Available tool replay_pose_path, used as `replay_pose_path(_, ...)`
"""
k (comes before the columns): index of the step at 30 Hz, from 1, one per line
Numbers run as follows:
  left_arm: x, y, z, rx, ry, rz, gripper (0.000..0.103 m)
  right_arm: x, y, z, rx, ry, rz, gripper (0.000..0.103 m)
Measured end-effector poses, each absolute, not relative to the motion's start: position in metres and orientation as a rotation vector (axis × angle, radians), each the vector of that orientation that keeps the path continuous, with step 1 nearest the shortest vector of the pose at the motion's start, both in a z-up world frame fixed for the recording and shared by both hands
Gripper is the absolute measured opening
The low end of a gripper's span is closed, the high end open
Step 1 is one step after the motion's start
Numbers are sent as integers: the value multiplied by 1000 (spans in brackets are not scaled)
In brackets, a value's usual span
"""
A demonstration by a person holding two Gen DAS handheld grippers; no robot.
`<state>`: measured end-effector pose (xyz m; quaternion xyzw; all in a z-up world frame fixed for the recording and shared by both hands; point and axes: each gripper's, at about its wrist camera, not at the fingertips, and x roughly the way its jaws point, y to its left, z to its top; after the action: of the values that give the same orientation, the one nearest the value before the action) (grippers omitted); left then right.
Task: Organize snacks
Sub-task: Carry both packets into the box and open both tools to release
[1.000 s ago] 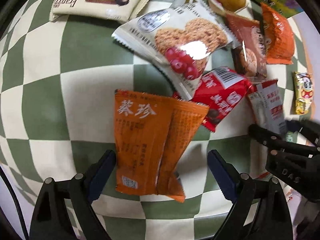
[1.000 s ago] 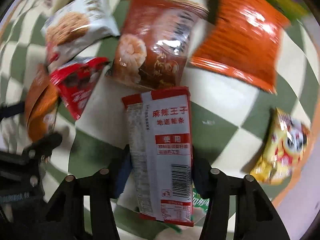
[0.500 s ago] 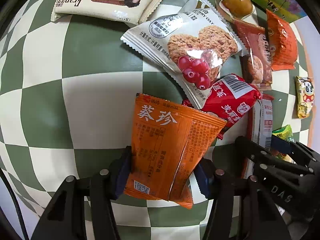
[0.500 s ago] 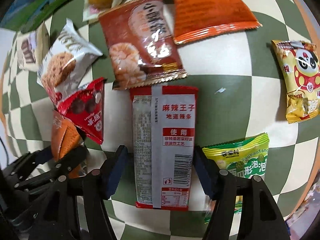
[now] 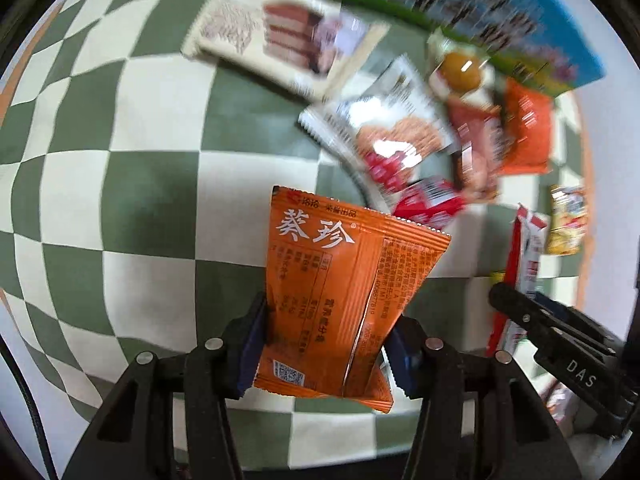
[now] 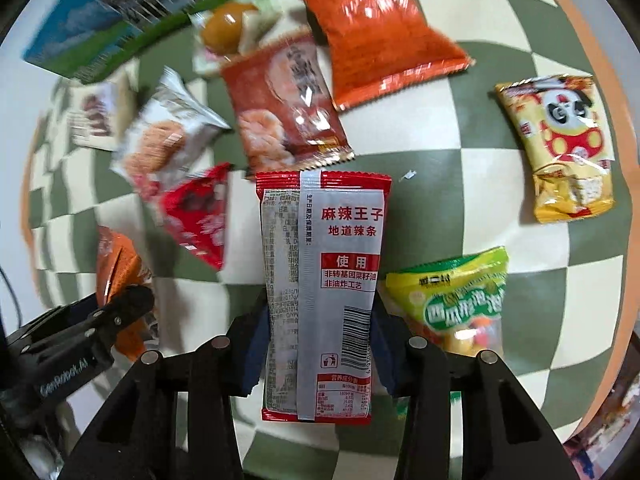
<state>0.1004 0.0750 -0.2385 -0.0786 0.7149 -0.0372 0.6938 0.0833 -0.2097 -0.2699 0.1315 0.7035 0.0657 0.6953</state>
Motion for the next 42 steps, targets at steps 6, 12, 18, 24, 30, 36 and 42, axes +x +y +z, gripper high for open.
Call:
replay_pose_path(6, 133, 77, -164, -246, 1482, -148, 50, 115, -221, -199, 395, 1468, 229, 47)
replay_pose_path(12, 213, 41, -95, -230, 1351, -196, 51, 185, -208, -122, 410, 1312, 283, 47)
replay_pose_path(18, 310, 33, -80, -195, 1324, -136, 51, 277, -205, -95, 324, 1223, 239, 47)
replay_pose_path(24, 399, 43, -114, -156, 1389, -43, 51, 379, -202, -123, 214, 1246, 164, 47)
replay_pose_path(30, 467, 54, -157, -150, 1462, 18, 51, 452, -200, -165, 161, 1314, 107, 47)
replay_pose_path(36, 501, 54, -185, -110, 1506, 44, 52, 487, -196, -197, 107, 1355, 68, 47)
replay_pose_path(42, 519, 49, -199, -64, 1500, 26, 67, 510, -197, -224, 117, 1410, 65, 87)
